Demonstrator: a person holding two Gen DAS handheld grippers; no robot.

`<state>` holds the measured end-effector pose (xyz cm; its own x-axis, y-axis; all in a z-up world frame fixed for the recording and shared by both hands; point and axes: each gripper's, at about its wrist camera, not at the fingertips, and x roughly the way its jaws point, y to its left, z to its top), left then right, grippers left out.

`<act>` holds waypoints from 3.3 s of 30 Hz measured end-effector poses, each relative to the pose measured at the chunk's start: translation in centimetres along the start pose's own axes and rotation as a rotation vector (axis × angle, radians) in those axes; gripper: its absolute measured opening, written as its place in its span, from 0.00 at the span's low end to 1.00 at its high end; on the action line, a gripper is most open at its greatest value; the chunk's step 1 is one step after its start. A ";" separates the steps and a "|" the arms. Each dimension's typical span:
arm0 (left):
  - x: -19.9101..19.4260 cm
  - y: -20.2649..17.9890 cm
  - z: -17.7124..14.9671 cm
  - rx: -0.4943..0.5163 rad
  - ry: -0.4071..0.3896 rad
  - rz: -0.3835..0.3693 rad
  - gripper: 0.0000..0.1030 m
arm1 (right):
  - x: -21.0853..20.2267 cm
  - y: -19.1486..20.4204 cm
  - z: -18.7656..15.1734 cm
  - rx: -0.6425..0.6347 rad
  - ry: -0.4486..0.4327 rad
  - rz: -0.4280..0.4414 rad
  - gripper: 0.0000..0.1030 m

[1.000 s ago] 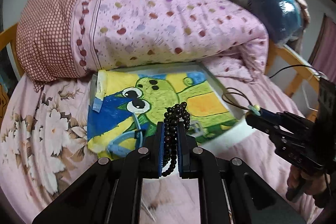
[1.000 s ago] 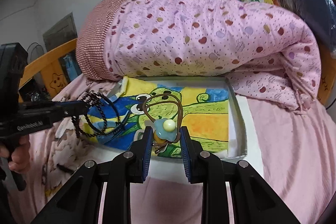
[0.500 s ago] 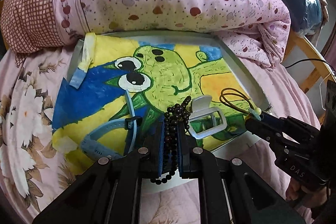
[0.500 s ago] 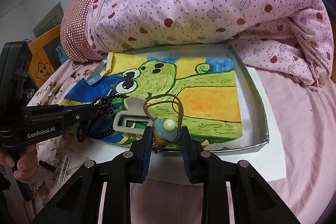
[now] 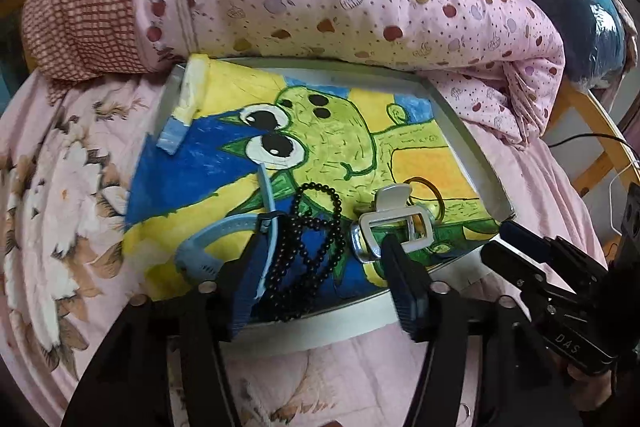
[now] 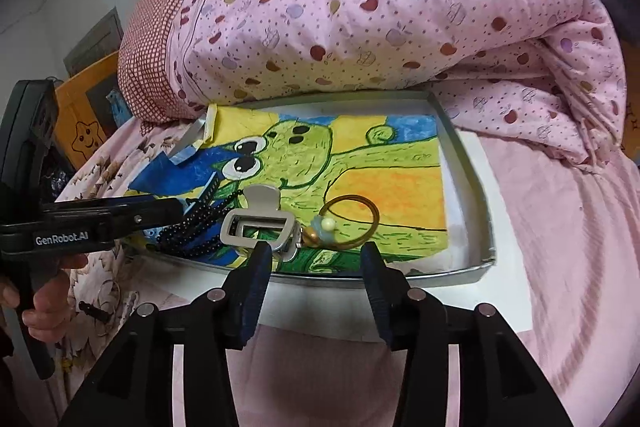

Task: Organize jewelry
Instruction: 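Open both tools to release the necklace and bangles into the tray, then move both tools toward the red-string gold chain on the sheet, then grasp the red string with the left tool while the right tool grasps the metal ring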

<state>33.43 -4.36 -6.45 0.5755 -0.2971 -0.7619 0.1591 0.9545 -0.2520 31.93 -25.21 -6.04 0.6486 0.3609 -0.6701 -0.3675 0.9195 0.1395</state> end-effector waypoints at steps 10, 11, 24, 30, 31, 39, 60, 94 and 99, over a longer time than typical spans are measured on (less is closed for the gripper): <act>-7.1 -0.4 -1.2 -0.038 -0.169 0.027 0.94 | -7.1 0.8 0.3 0.051 -0.166 -0.008 0.86; -7.9 -0.6 -1.5 -0.030 -0.185 0.032 0.96 | -7.8 1.1 0.3 0.048 -0.185 -0.007 0.88; -17.0 -2.4 -5.9 0.035 -0.352 0.074 0.98 | -16.8 5.9 -1.8 -0.045 -0.364 -0.025 1.00; -20.0 -2.9 -8.5 0.057 -0.387 0.088 0.98 | -19.5 8.1 -3.7 -0.100 -0.393 -0.031 1.00; -20.5 -2.9 -9.0 0.062 -0.389 0.092 0.98 | -19.8 8.4 -4.0 -0.108 -0.396 -0.032 1.00; -22.6 -2.1 -13.1 0.067 -0.374 0.129 0.98 | -20.8 10.0 -6.8 -0.122 -0.380 -0.046 1.00; -20.4 0.5 -18.9 0.028 -0.164 0.163 0.98 | -18.6 9.2 -11.4 -0.056 -0.208 -0.066 1.00; -10.1 -4.7 -18.3 0.259 -0.003 -0.088 0.95 | -9.2 -0.9 -12.0 0.036 0.079 0.037 0.69; -7.9 -5.3 -17.4 0.267 0.013 -0.154 0.66 | -8.0 -1.2 -11.4 0.015 0.097 0.090 0.53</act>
<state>14.06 -7.52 -9.50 0.5184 -0.4371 -0.7350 0.4495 0.8705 -0.2006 19.61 -31.00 -9.21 0.5456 0.4259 -0.7218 -0.4105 0.8867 0.2129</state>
